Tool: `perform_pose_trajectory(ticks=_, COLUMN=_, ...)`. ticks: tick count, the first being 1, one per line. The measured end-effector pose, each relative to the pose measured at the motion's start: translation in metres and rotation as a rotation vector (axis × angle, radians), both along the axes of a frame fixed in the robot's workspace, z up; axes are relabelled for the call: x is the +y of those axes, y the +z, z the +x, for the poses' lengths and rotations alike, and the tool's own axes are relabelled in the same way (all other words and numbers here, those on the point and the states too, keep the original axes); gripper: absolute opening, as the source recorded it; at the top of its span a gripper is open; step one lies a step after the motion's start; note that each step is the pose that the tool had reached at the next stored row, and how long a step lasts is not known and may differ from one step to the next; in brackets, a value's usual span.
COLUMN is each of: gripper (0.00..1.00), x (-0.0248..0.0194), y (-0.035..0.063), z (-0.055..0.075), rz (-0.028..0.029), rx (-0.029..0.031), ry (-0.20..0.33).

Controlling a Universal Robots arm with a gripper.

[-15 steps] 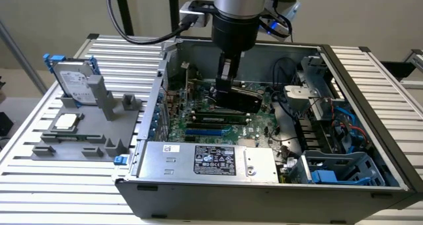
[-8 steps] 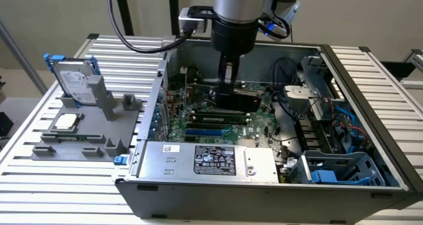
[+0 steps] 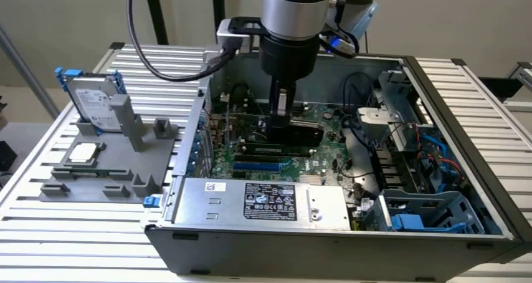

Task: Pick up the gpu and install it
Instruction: 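Insert the gpu into the slot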

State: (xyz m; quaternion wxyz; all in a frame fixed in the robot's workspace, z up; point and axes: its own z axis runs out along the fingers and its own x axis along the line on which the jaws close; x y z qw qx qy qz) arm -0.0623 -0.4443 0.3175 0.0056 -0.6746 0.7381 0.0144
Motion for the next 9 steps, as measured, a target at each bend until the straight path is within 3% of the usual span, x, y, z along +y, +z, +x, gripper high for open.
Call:
perform_pose_trajectory(ticks=5, gripper=0.00, x=-0.0100, y=-0.0083, z=-0.009, rz=0.0078, rx=-0.0003, ry=0.002)
perform_pose_trajectory(ticks=9, gripper=0.00, x=-0.0119, y=-0.0154, z=-0.021, rz=0.0104, rx=-0.0013, ry=0.003)
